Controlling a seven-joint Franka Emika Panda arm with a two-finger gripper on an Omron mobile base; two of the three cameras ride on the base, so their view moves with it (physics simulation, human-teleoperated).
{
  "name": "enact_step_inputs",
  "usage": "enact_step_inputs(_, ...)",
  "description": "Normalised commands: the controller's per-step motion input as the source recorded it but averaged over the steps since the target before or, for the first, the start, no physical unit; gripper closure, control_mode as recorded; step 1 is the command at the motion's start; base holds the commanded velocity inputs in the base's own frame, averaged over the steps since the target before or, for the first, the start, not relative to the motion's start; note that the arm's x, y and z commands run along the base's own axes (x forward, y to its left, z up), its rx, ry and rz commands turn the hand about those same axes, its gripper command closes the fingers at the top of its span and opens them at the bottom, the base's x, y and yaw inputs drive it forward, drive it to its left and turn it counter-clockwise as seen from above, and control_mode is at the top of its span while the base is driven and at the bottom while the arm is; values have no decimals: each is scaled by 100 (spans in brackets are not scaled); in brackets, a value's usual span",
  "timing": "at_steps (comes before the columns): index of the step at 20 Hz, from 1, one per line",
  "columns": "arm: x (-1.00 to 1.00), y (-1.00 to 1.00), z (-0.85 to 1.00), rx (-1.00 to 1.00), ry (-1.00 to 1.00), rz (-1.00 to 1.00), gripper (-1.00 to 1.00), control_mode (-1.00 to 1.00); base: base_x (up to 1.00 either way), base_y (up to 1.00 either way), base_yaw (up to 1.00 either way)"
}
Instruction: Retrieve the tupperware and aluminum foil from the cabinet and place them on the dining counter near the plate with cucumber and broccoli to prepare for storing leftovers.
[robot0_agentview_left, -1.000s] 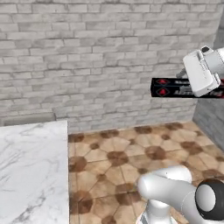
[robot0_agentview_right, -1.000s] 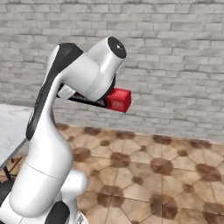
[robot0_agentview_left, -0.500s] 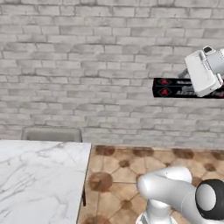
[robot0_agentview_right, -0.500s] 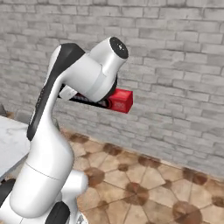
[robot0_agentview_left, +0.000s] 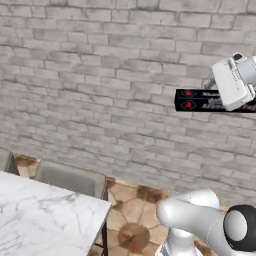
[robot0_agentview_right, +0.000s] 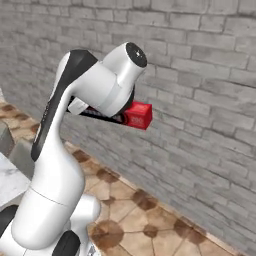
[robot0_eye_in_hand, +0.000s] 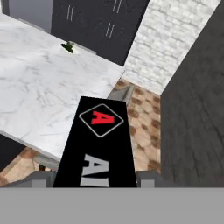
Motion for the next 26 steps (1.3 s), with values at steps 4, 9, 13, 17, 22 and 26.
enact_step_inputs(4,0,0,0,0,0,0,100,100,100,-38,53)
enact_step_inputs(9,0,0,0,0,0,0,100,100,100,-34,55)
enact_step_inputs(13,0,0,0,0,0,0,100,100,100,1,49)
enact_step_inputs(17,0,0,0,0,0,0,100,100,100,6,41)
enact_step_inputs(22,0,0,0,0,0,0,100,100,100,21,32)
enact_step_inputs(26,0,0,0,0,0,0,100,100,100,5,31)
